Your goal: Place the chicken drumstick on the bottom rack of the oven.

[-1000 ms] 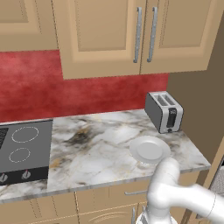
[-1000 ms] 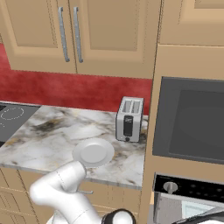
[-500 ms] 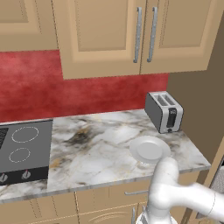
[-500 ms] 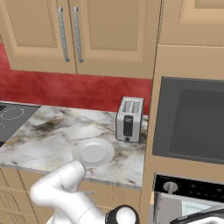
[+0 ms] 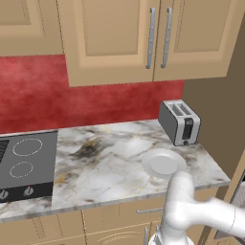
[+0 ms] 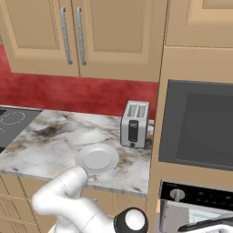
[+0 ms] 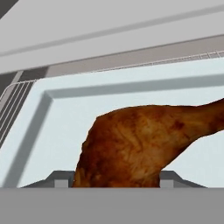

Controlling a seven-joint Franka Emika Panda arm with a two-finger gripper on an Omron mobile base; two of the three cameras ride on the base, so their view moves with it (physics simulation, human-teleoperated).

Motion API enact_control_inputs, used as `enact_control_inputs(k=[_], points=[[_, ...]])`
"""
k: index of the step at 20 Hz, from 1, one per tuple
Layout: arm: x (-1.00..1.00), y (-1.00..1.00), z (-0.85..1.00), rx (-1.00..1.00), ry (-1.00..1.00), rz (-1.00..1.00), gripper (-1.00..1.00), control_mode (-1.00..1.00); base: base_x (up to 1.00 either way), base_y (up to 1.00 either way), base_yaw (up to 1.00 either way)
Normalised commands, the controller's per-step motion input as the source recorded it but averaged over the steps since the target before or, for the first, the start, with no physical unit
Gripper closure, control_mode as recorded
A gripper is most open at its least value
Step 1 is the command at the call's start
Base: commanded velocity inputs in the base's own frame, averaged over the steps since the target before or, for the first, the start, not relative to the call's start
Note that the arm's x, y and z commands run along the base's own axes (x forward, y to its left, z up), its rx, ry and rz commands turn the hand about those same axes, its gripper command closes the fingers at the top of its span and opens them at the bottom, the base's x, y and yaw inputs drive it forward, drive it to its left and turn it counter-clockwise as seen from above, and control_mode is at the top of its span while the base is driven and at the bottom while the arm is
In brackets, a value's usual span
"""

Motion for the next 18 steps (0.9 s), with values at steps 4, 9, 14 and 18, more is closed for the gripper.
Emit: enact_control_inputs(k=[4, 9, 14, 18], points=[[0.02, 0.0, -0.26, 0.0, -0.03, 0.0, 1.0, -1.0, 0.0, 0.0, 0.0], [0.01, 0.0, -0.22, 0.0, -0.02, 0.0, 1.0, -1.0, 0.0, 0.0, 0.0], [0.0, 0.0, -0.25, 0.0, -0.06, 0.0, 1.0, -1.0, 0.0, 0.0, 0.0], [0.0, 0.0, -0.19, 0.01, -0.1, 0.0, 1.0, -1.0, 0.0, 0.0, 0.0]])
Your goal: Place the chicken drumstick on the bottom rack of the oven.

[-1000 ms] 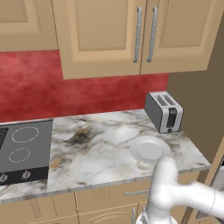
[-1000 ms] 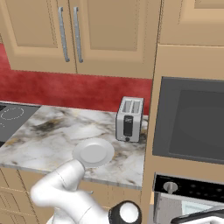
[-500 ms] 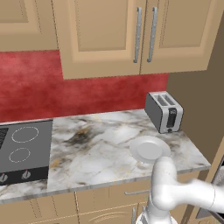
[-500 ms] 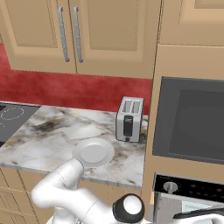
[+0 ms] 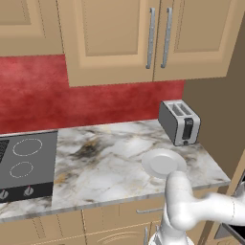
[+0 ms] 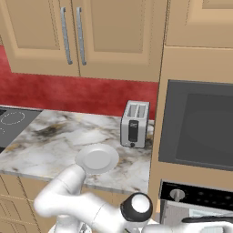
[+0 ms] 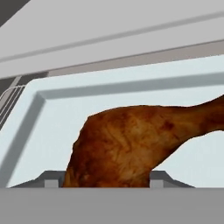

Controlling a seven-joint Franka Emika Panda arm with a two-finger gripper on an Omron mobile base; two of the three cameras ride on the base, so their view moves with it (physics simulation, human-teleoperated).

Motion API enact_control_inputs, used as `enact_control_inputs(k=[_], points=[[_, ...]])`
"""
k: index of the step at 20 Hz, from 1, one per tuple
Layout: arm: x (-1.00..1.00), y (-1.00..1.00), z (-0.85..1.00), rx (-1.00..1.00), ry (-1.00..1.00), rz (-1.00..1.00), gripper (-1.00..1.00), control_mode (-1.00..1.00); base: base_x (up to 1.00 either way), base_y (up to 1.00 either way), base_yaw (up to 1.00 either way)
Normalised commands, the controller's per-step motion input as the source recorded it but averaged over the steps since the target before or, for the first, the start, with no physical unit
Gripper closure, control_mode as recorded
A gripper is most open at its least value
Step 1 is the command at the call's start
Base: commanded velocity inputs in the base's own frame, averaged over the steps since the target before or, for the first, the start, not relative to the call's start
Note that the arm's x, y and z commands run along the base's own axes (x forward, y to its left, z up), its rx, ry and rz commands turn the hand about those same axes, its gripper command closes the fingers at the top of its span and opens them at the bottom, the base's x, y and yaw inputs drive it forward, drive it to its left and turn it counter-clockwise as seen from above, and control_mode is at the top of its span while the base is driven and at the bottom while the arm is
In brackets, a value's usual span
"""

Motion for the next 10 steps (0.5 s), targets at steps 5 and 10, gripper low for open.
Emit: enact_control_inputs(k=[5, 10], points=[[0.0, 0.0, -0.04, 0.0, -0.1, 0.0, -1.0, -1.0, 0.0, 0.0, 0.0], [0.0, 0.0, 0.03, 0.0, -0.01, 0.0, -1.0, -1.0, 0.0, 0.0, 0.0]])
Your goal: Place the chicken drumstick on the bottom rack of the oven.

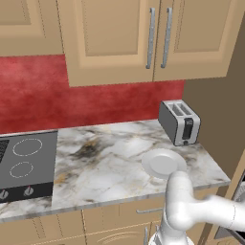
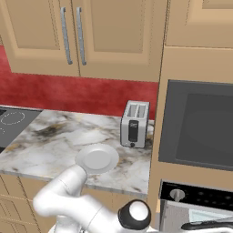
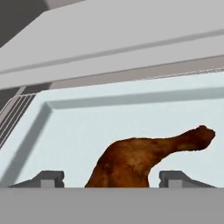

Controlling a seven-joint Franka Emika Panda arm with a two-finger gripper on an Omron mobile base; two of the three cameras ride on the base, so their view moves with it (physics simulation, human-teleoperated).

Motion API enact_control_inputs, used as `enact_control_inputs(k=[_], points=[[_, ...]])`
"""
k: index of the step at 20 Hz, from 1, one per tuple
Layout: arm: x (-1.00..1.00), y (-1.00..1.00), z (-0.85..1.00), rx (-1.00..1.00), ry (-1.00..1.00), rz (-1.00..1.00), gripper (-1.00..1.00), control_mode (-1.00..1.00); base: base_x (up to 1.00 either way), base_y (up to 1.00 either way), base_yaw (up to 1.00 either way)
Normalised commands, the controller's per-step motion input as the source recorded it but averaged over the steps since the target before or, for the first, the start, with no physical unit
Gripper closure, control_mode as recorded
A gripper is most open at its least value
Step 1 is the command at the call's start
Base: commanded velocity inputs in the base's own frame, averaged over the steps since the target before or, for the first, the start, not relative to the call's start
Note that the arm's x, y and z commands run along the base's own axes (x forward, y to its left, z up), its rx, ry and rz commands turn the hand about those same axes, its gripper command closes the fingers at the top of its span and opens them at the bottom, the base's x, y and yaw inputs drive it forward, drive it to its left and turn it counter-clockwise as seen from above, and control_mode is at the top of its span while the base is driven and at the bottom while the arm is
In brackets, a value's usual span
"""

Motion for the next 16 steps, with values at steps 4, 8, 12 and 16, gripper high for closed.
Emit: enact_control_inputs(k=[4, 8, 12, 16], points=[[-0.01, 0.0, 0.11, 0.0, 0.0, 0.0, -1.0, -1.0, 0.0, 0.0, 0.0], [-0.08, -0.01, 0.29, 0.0, 0.0, 0.0, -1.0, -1.0, 0.0, 0.0, 0.0], [-0.46, -0.12, 0.32, 0.0, 0.0, 0.0, -1.0, -1.0, 0.0, 0.0, 0.0], [-0.76, -0.07, 0.54, 0.0, 0.0, 0.0, -1.0, -1.0, 0.0, 0.0, 0.0]])
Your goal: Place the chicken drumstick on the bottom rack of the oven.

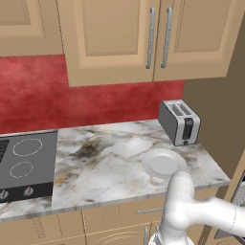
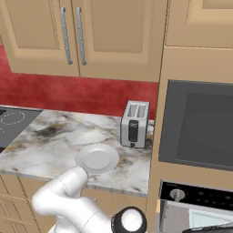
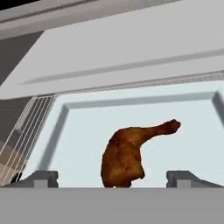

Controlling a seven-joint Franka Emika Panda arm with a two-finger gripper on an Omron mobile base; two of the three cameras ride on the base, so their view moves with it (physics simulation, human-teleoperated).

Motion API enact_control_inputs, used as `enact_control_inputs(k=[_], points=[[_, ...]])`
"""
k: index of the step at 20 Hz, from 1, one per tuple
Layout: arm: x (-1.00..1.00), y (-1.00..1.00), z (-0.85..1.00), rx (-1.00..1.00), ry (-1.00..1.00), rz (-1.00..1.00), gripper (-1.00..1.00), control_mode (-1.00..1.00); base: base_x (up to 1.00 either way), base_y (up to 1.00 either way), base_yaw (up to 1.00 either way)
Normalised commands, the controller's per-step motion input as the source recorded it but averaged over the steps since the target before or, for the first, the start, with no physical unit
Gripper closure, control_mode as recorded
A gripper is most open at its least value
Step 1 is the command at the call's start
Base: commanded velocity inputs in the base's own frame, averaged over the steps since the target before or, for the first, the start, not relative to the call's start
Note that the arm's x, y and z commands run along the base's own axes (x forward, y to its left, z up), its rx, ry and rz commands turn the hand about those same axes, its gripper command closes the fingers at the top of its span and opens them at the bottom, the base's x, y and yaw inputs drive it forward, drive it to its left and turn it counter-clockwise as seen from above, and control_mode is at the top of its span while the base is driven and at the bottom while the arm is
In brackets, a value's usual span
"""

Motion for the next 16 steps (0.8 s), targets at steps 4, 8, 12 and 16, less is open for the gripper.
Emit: enact_control_inputs(k=[4, 8, 12, 16], points=[[-0.91, 0.0, 0.75, 0.0, 0.04, -0.03, -1.0, -1.0, 0.0, 0.0, 0.0], [-0.9, 0.0, 0.81, 0.0, 0.07, -0.03, -1.0, -1.0, 0.0, 0.0, 0.0], [-0.81, 0.62, 0.39, -0.1, 0.1, 0.02, -1.0, -1.0, 0.0, 0.0, 0.0], [-0.71, 1.0, 0.09, -0.27, 0.13, 0.13, -1.0, -1.0, 0.0, 0.0, 0.0]])
